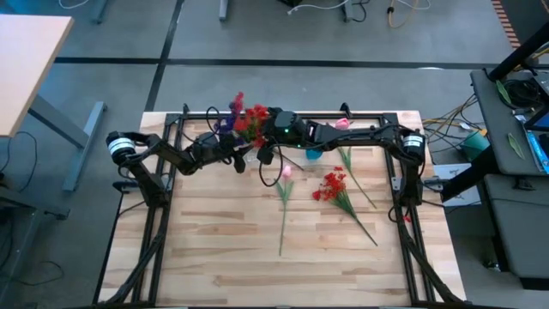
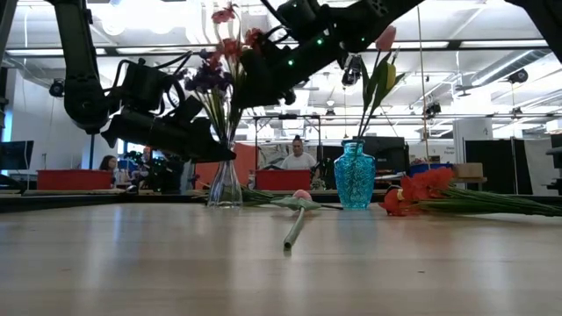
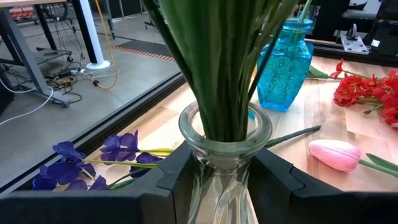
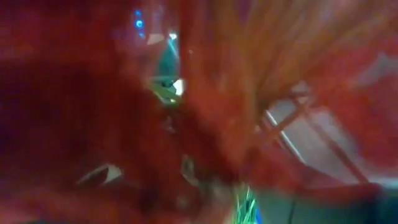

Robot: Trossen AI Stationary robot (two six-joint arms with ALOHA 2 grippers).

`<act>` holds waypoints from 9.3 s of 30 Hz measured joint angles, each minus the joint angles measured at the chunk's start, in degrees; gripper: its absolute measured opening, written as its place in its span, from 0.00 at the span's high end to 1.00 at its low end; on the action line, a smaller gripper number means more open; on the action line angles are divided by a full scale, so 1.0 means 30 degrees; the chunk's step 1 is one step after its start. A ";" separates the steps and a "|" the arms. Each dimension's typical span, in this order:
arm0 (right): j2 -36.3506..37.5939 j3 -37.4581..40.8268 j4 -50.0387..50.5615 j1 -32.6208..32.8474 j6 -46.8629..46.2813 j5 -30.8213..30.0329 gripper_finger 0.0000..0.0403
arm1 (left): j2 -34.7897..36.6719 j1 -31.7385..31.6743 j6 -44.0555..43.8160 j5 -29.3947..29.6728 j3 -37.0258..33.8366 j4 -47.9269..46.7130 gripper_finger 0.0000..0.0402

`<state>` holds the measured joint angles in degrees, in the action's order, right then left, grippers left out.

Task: Sort flowers into vase by color
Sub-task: Put the bottom red flowers into the transparent vase, then put the pink flower into the blue vase, then put the red flowers into the transparent vase

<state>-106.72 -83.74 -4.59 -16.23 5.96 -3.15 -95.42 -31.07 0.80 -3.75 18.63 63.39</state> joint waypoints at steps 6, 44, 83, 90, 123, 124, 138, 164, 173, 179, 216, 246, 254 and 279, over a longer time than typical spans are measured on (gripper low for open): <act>0.0883 -0.0036 0.0846 0.0029 0.0003 0.0022 0.47 | -0.0094 0.0007 -0.0187 -0.0023 -0.0081 -0.0593 0.64; 0.6274 -0.0087 1.4000 0.0748 -0.8944 0.0055 0.33 | 1.0564 0.0000 -0.0061 0.0124 -0.0102 -1.6164 0.43; -0.2935 -0.0087 1.3468 0.6970 -2.2659 -0.1669 0.47 | 1.8406 0.7628 -0.4995 0.0087 -0.0174 -2.1985 0.43; -0.3475 -0.0109 1.3417 0.6896 -2.2811 -0.1759 0.68 | 1.7729 0.8171 -0.5614 0.0102 -0.0262 -2.1975 0.43; 0.6404 0.2590 0.7960 0.9876 -1.1196 -1.2814 0.97 | 1.4973 1.1220 -0.5443 0.0029 -0.0262 -1.5238 0.43; 0.6817 0.3238 0.6610 0.9767 -1.0335 -1.2745 0.97 | 1.4886 1.1220 -0.5443 0.0036 -0.0262 -1.5306 0.43; 1.1879 1.3929 -1.2378 0.7478 -0.1660 -1.2282 0.97 | 1.4855 1.1205 -0.4768 0.0109 -0.0204 -1.5261 0.43; 0.9907 1.3923 -1.6143 0.1488 0.3532 -1.5010 0.97 | 1.4841 1.1198 -0.1777 0.1298 0.1122 -1.5140 0.43; 0.9522 1.3923 -1.5644 0.1574 0.3426 -1.4981 0.97 | 1.4834 1.1198 -0.1771 0.1606 0.1122 -1.5489 0.43; 0.9522 1.3930 -1.4813 0.1574 0.2640 -1.5012 0.88 | 1.4834 1.1198 -0.1778 0.1617 0.1122 -1.5605 0.43; 0.9211 0.7705 0.7894 0.7347 -1.2500 -1.0093 0.47 | 1.4818 1.1205 -0.2967 0.3302 0.1100 -1.7123 0.43; 0.6956 0.9097 2.2221 0.8153 -2.1791 0.0958 0.16 | 1.4644 1.1205 -0.3148 0.3286 0.1100 -1.7231 0.43; 0.5907 1.0153 2.0168 0.8153 -2.1574 0.1215 0.14 | 1.4644 1.1203 -0.3148 0.3284 0.1100 -1.7303 0.43; 0.4550 0.9399 1.9495 0.7938 -2.1129 0.1062 0.77 | 1.4644 1.1205 -0.3155 0.3617 0.1100 -1.7436 0.43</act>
<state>-93.07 -55.55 53.90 7.58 -57.43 0.03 -51.48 2.55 -8.67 7.10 21.93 11.09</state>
